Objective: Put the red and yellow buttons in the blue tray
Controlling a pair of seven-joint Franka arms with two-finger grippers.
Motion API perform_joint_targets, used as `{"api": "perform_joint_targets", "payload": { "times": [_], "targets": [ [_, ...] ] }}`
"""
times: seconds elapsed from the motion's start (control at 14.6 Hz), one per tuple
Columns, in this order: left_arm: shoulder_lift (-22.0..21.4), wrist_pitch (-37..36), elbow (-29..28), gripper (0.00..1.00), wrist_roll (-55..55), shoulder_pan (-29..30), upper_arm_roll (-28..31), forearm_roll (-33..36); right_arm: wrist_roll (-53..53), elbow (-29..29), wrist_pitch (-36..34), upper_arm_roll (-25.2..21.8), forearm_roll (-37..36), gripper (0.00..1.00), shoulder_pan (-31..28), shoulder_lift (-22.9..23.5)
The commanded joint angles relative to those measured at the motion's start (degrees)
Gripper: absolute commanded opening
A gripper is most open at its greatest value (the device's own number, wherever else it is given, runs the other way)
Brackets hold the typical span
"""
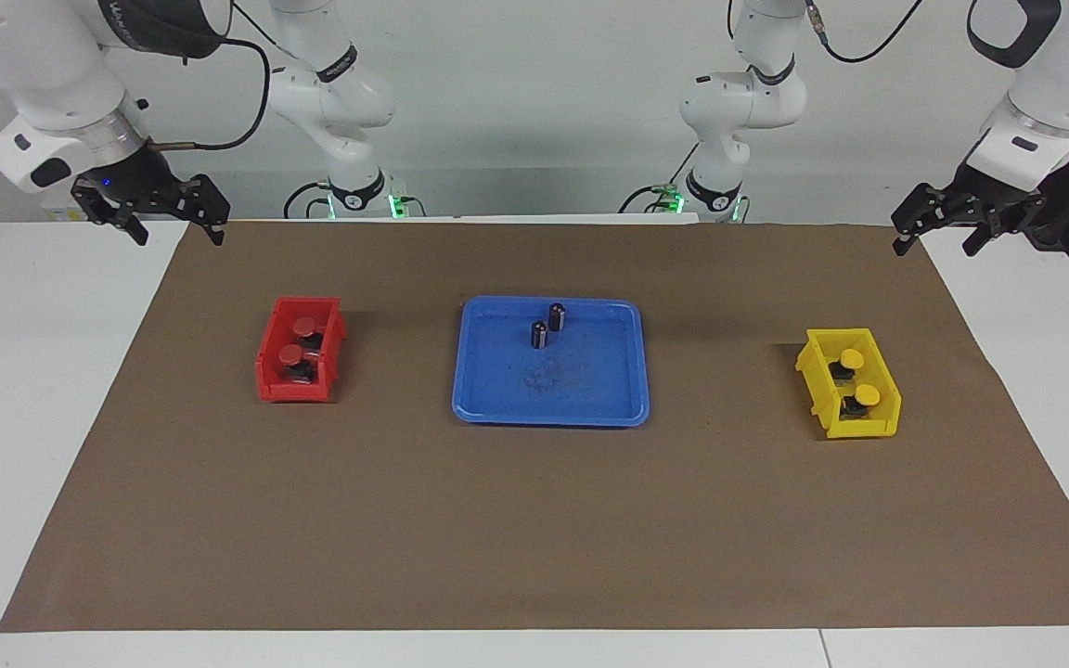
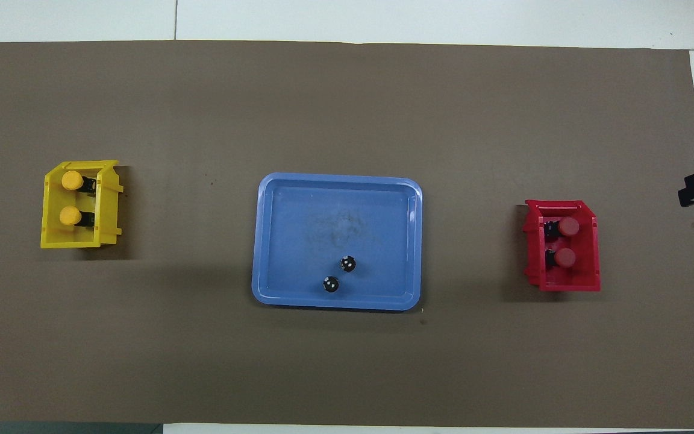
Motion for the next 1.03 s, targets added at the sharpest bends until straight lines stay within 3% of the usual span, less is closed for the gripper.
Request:
{"api": "perform_joint_targets", "payload": {
  "times": [0.0, 0.82, 0.96],
  "targets": [
    [-1.2, 0.5, -1.5, 1.00, 0.3, -0.1, 0.3, -0.8, -0.1, -0.2, -0.9, 0.2, 0.7, 1.00, -0.1, -0.7],
    [-1.2, 1.2, -1.6, 1.00, 0.2, -0.8, 0.2, -0.8, -1.5, -0.2, -0.3, 0.5, 1.0, 1.00, 1.2, -0.5],
    [-1.2, 1.2, -1.6, 1.00, 0.2, -0.8, 0.2, -0.8, -2.1, -2.3, 2.6, 0.7, 1.2, 0.97, 1.6, -0.9]
  ]
}}
